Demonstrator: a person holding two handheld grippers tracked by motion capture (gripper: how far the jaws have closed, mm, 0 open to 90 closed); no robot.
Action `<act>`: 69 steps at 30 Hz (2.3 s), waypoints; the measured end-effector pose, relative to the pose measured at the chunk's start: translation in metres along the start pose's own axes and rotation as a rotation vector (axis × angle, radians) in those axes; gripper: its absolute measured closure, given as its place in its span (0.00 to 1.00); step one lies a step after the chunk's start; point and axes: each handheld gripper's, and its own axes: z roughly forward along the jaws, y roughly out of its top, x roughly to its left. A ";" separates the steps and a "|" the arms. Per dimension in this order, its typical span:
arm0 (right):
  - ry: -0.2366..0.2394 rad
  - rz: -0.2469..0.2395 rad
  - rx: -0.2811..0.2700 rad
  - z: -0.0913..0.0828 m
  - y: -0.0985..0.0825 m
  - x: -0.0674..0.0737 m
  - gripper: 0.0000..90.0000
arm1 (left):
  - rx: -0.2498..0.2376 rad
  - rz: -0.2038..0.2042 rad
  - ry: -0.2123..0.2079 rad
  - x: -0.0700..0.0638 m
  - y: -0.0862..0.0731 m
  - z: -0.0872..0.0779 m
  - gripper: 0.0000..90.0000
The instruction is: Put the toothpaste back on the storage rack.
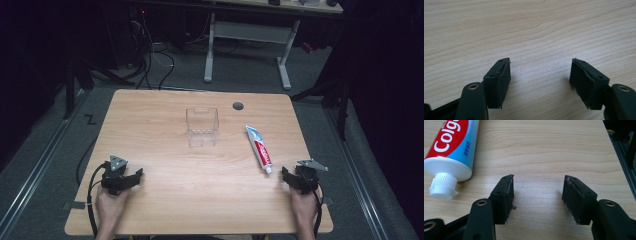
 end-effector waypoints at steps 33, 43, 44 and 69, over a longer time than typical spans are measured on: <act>0.015 -0.004 0.004 -0.004 -0.003 0.005 0.49 | 0.003 0.003 -0.002 -0.001 0.000 0.001 0.34; 0.038 -0.006 -0.027 -0.012 -0.008 0.007 0.51 | 0.004 0.004 -0.003 -0.002 0.000 0.001 0.33; 0.039 -0.005 -0.027 -0.013 -0.008 0.007 0.51 | 0.004 0.004 -0.003 -0.002 0.000 0.001 0.33; 0.124 -0.057 -0.067 -0.028 0.007 0.026 0.51 | 0.004 0.004 -0.003 -0.002 0.000 0.001 0.33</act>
